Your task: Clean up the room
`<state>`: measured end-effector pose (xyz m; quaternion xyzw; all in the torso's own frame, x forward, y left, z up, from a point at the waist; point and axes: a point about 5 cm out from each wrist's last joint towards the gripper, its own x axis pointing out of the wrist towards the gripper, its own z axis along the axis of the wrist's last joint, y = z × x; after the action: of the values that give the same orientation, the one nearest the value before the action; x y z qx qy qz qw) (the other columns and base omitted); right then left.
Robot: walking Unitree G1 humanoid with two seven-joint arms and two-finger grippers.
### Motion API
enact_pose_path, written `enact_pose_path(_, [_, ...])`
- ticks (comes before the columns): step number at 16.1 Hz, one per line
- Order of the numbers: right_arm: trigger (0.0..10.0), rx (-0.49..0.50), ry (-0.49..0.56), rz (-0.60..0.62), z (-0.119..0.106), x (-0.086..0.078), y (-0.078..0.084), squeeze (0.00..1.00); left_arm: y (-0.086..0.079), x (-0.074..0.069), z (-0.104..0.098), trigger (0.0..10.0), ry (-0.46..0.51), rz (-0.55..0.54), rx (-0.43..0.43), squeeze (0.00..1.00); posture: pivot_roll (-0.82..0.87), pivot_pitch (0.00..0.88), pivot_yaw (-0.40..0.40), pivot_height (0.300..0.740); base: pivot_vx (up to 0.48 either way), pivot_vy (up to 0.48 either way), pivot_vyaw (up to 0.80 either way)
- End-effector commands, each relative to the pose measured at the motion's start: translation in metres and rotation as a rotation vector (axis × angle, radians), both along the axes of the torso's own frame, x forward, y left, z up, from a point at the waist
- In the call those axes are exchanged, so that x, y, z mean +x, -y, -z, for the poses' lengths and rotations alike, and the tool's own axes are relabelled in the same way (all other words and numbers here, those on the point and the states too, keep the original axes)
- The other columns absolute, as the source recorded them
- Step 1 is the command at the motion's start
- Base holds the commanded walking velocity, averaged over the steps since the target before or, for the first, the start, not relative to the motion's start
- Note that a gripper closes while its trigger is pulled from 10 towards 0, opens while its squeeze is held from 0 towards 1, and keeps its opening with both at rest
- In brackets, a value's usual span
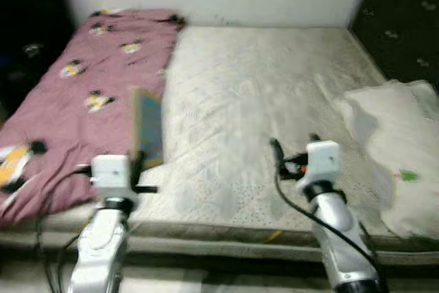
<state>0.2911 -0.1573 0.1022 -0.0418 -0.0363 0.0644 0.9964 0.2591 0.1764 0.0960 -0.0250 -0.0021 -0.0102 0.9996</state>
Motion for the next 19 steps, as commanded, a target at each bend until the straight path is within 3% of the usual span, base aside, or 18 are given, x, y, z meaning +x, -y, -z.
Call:
enact_pose_path(1, [10.0,-0.019,-0.019,0.036,0.005,-0.003,0.014,0.00,0.012,0.003,-0.011,10.0,0.061,0.045,-0.014,0.00,0.04,0.030,0.035,0.740,0.349,0.000,0.00])
enact_pose_path(4, [10.0,-0.026,-0.027,0.040,0.008,-0.006,0.017,0.00,0.012,0.003,-0.010,10.0,0.054,0.047,-0.017,0.00,0.04,0.033,0.034,0.740,0.331,0.000,0.00])
enact_pose_path(10, [10.0,-0.020,-0.024,0.045,0.008,-0.005,0.016,0.00,0.014,0.004,-0.010,10.0,0.047,0.021,-0.008,0.00,0.04,0.037,0.038,0.740,0.000,0.000,0.00])
enact_pose_path(19, [10.0,0.013,-0.034,0.049,0.008,-0.020,0.023,0.00,0.010,0.006,-0.012,10.0,0.052,-0.001,-0.005,0.00,0.03,0.037,0.046,0.740,0.000,-0.323,0.00])
